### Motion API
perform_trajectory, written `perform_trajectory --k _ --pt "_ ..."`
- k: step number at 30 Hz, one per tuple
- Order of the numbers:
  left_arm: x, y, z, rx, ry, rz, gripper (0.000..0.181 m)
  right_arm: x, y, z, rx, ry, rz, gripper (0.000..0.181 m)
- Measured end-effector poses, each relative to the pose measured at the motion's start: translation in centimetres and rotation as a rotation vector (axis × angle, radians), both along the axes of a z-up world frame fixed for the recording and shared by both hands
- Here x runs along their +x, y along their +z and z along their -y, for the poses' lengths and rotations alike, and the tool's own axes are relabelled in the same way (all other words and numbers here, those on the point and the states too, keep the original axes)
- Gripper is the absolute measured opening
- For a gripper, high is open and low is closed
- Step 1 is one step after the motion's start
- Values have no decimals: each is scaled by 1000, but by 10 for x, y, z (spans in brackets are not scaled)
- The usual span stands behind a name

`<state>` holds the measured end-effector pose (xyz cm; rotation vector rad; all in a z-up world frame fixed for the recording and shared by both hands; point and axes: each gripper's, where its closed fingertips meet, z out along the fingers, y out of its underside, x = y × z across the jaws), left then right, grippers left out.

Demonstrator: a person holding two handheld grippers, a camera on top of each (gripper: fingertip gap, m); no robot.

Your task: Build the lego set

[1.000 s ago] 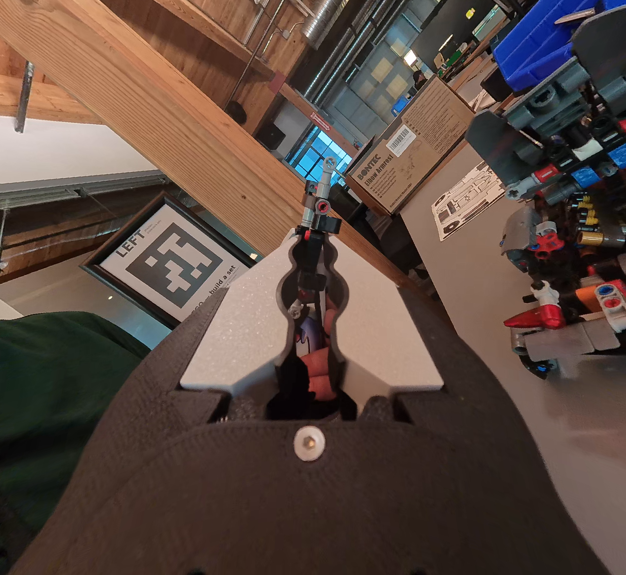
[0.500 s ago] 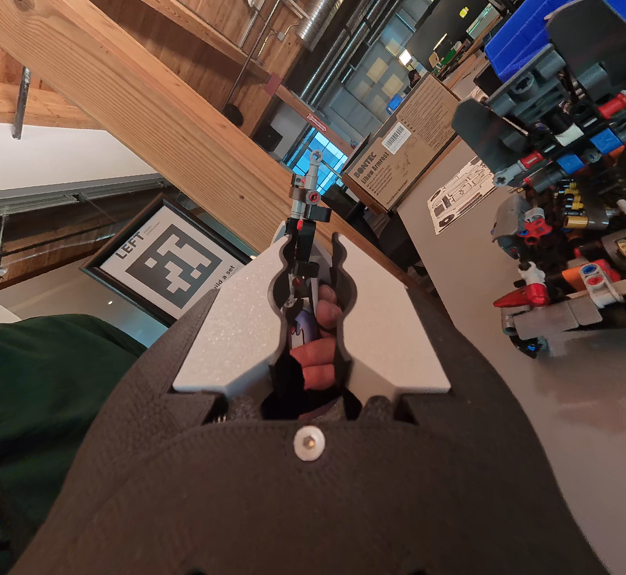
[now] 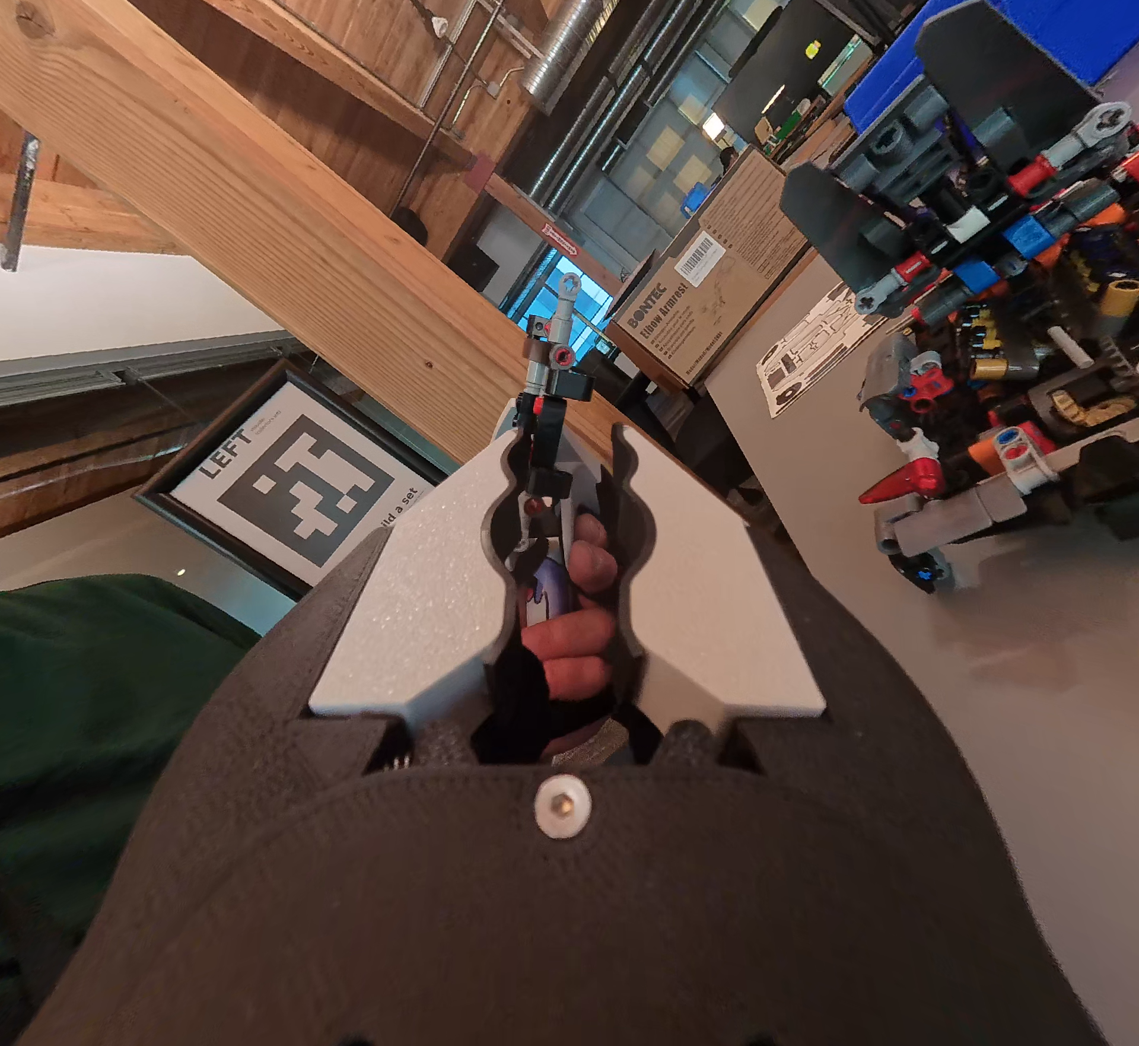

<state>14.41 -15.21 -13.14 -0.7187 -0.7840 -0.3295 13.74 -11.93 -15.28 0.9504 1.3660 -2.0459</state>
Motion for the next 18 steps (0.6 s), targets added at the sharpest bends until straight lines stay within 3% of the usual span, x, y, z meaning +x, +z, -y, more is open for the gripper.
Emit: perform_trajectory --k 13,18 --pt "1 0 -5 18 -33 5 0 0 1 3 -66 61 34 31" --pt "1 -5 -13 9 -68 21 0 7 6 11 -94 118 34 18"
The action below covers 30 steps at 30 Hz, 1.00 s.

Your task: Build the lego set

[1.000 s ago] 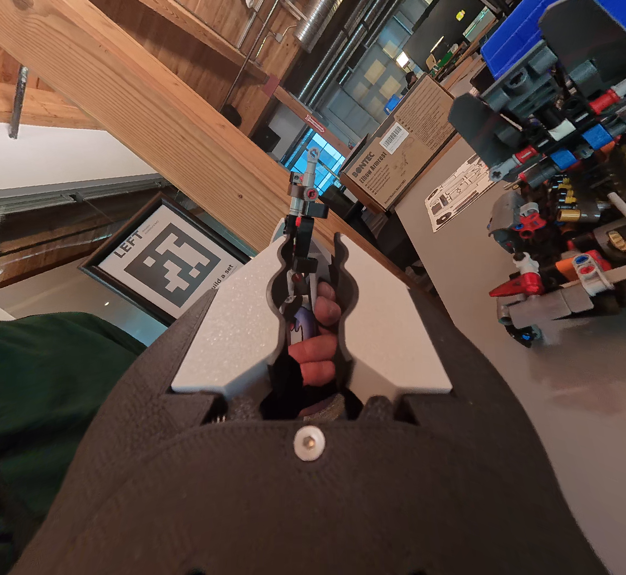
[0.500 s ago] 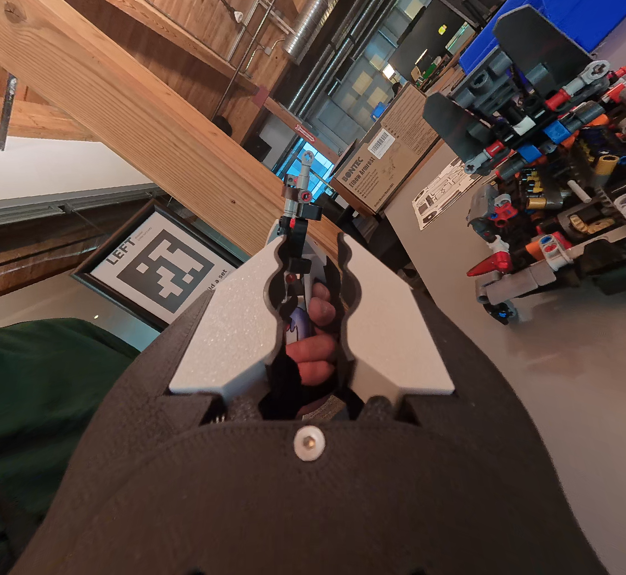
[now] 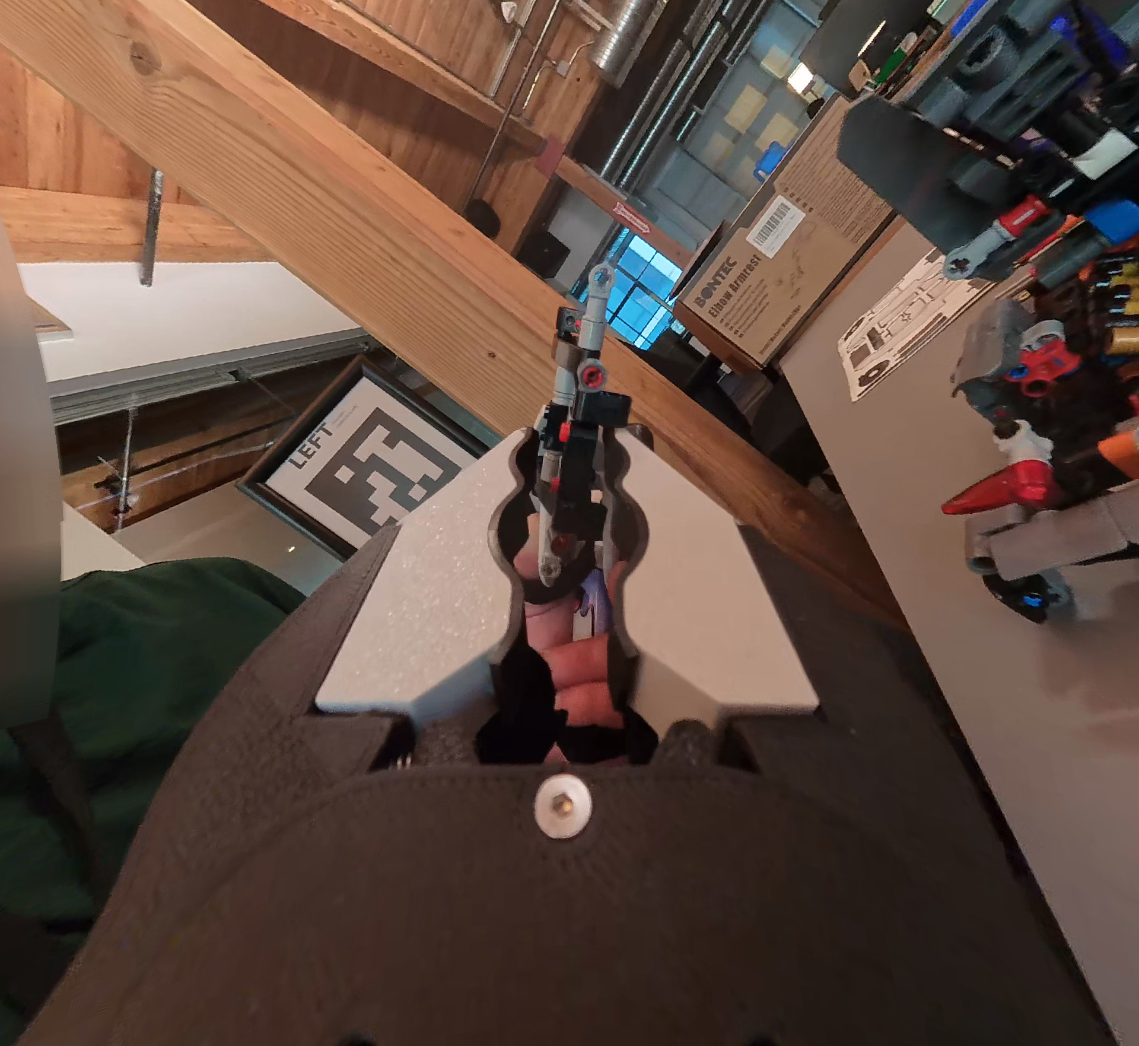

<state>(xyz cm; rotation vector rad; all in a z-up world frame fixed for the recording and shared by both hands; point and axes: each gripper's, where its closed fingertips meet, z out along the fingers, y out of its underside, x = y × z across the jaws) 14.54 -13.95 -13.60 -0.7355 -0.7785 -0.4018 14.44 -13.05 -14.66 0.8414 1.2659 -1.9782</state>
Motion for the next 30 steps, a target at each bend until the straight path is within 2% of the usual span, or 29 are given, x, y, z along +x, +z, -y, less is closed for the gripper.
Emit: perform_trajectory --k 2,13,19,23,26,30 --pt "0 -1 -3 19 -31 8 0 1 2 1 -8 11 -5 9" --pt "-7 -2 -18 162 -173 58 0 -8 1 -12 -50 -26 29 6" --pt "-13 0 -23 154 -174 58 0 -15 3 -18 -82 -56 36 6" --pt "-13 0 -27 153 -177 55 0 -15 7 -19 -112 -41 31 20" --pt "-14 -2 -31 132 -176 56 0 -11 5 -16 -109 -13 30 22" --pt "-14 -3 -34 80 -155 44 0 -12 4 -16 -106 -12 36 14"
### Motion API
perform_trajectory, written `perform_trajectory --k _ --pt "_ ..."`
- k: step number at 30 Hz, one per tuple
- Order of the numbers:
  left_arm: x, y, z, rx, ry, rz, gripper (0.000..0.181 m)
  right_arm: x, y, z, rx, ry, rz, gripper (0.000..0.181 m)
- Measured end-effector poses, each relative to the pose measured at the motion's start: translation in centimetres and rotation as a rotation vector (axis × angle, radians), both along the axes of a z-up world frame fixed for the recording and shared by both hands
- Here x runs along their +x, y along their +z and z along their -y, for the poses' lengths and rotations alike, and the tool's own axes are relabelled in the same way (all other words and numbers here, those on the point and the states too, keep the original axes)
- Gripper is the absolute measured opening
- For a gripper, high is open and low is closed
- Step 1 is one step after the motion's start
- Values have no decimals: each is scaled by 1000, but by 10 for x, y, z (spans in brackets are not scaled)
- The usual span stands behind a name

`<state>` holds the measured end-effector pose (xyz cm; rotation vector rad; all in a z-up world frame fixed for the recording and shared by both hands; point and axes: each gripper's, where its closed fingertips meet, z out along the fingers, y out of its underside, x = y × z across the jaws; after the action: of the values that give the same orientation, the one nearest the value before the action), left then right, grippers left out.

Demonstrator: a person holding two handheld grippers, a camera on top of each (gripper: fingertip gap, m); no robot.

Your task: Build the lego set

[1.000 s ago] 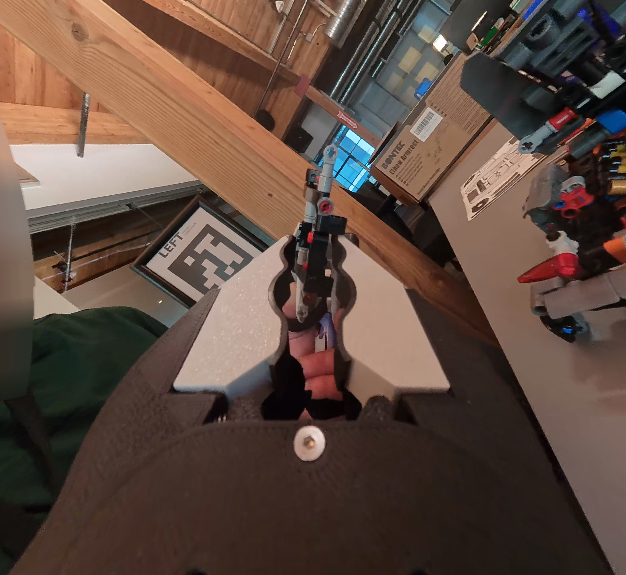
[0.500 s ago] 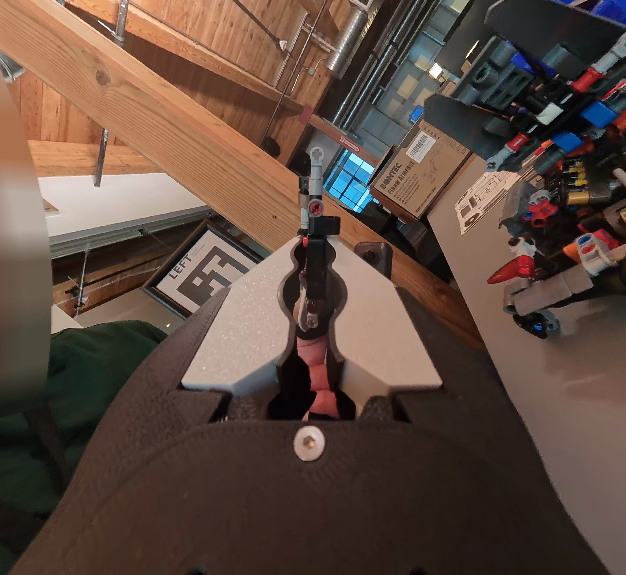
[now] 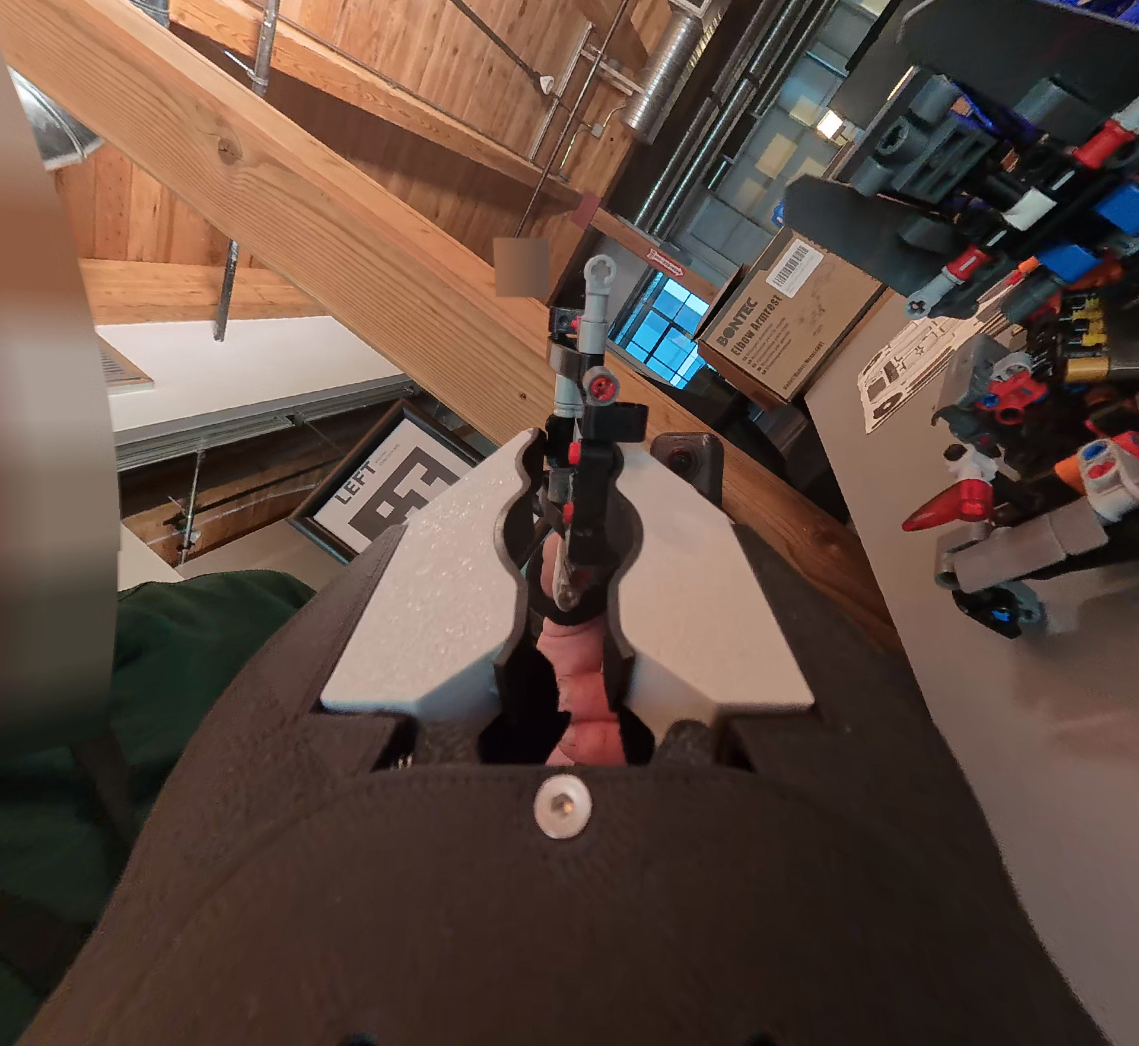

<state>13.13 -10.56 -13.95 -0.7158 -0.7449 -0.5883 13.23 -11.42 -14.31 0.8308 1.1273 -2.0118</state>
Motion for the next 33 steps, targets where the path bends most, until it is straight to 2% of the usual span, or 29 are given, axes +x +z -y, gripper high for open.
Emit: perform_trajectory --k 4,12,14,17,20,23,27,33 --pt "-4 0 3 -18 20 -6 1 -4 1 1 19 -11 -3 7" --pt "-8 2 4 -24 20 -6 1 -9 3 1 14 -18 5 6" --pt "-8 3 5 -39 32 -17 8 -12 2 -1 12 -28 12 6" --pt "-10 3 15 -89 93 -37 15 -18 0 -9 14 -65 26 6" --pt "-14 5 38 -153 187 -95 23 -27 -6 -18 49 -119 42 6" --pt "-24 15 65 -316 313 -226 28 -40 -14 -29 99 -182 66 6" --pt "-55 5 80 -771 454 -466 29 -61 -23 -39 175 -265 89 6" --pt "-77 -13 47 -1097 423 -708 37 -90 -36 -38 214 -327 157 6"
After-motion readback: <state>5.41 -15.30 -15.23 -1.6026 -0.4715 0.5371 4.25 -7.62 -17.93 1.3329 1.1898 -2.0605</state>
